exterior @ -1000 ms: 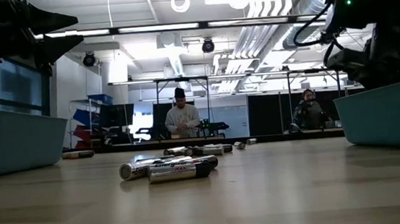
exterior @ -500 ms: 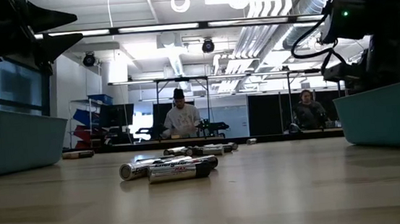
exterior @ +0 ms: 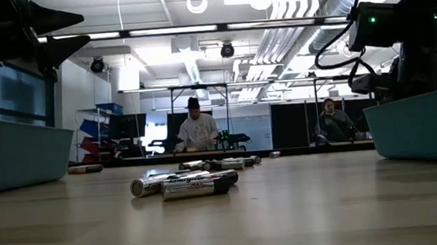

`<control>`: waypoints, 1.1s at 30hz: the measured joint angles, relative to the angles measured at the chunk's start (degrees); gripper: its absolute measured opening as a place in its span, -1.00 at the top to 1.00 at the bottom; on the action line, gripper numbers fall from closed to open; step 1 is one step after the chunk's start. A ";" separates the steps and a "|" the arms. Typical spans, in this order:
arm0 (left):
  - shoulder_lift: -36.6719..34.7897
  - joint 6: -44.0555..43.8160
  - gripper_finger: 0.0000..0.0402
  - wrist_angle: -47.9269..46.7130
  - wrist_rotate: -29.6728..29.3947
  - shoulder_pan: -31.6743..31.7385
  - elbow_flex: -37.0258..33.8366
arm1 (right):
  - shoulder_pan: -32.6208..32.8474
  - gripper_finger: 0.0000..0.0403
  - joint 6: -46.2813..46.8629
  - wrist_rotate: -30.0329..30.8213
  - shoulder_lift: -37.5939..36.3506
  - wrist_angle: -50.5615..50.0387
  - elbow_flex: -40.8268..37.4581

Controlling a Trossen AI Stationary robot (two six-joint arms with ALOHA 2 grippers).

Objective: Sort batteries
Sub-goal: Put the black battery into the green bin, then put the silver battery into the blue bin

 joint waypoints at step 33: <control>0.01 -1.44 -0.01 -0.04 0.00 0.00 0.00 | -23.74 0.25 -37.44 -0.84 18.21 16.16 35.57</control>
